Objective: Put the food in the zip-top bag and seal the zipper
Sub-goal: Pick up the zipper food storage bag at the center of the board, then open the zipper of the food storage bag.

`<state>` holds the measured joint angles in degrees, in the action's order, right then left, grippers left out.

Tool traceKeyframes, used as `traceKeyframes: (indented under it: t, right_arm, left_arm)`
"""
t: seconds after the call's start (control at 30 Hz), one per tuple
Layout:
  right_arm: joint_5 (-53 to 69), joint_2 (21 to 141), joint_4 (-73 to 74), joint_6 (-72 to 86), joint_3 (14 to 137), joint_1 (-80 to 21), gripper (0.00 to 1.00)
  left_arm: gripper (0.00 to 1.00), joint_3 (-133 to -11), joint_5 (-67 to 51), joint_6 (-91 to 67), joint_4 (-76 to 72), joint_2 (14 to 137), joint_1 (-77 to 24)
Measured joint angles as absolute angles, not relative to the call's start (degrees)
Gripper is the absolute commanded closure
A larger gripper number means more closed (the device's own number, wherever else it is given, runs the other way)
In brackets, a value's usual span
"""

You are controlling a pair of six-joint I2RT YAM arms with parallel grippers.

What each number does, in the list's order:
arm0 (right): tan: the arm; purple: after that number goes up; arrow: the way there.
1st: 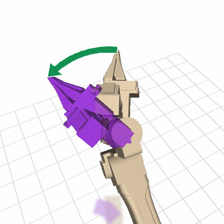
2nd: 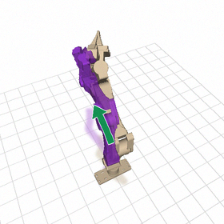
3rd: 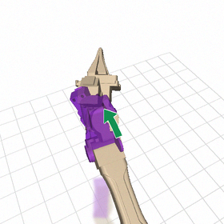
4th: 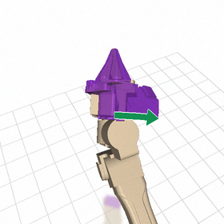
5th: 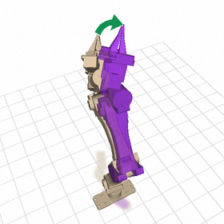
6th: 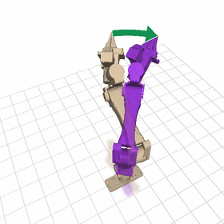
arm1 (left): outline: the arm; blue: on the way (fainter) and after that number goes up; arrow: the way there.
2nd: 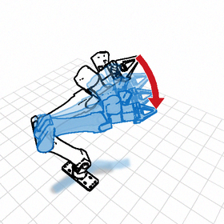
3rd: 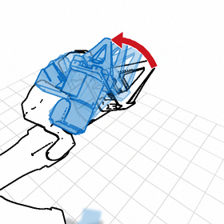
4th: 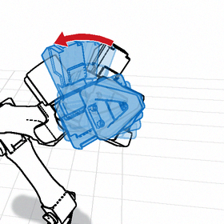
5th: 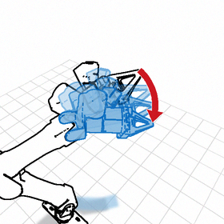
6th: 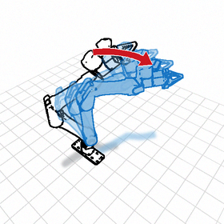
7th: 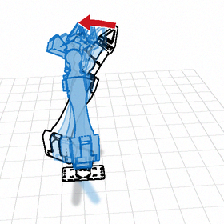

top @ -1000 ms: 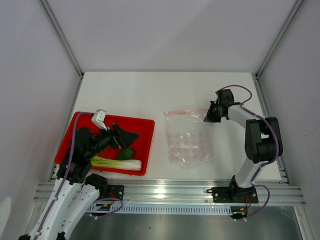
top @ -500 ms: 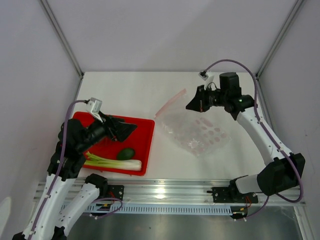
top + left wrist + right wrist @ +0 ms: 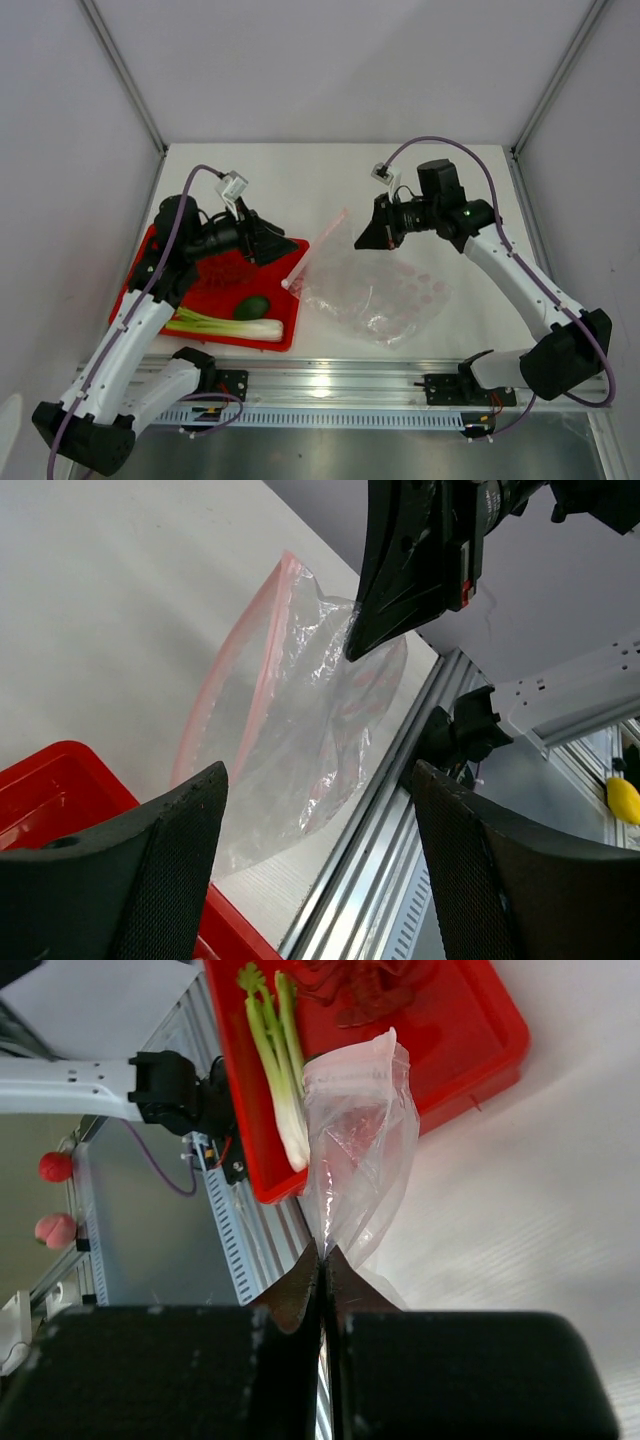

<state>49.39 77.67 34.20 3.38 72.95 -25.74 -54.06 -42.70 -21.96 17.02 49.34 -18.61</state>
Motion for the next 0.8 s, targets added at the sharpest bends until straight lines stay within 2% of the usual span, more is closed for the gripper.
traceKeyframes:
  t: [0.23,0.63,0.8]
  right_arm:
    - [52.66,74.35,34.04,3.38,72.93,-26.85,1.0]
    - [53.54,74.24,33.78,3.62,71.96,-27.9,1.0]
    - [53.95,74.24,33.08,4.16,71.96,-29.1,1.0]
  left_arm:
    - [0.25,-53.67,-45.63,-21.21,14.72,53.54,-21.26]
    - [0.35,-52.18,-45.39,-19.94,13.8,56.64,-27.75]
    - [0.46,-51.51,-44.91,-20.12,13.76,58.41,-30.76]
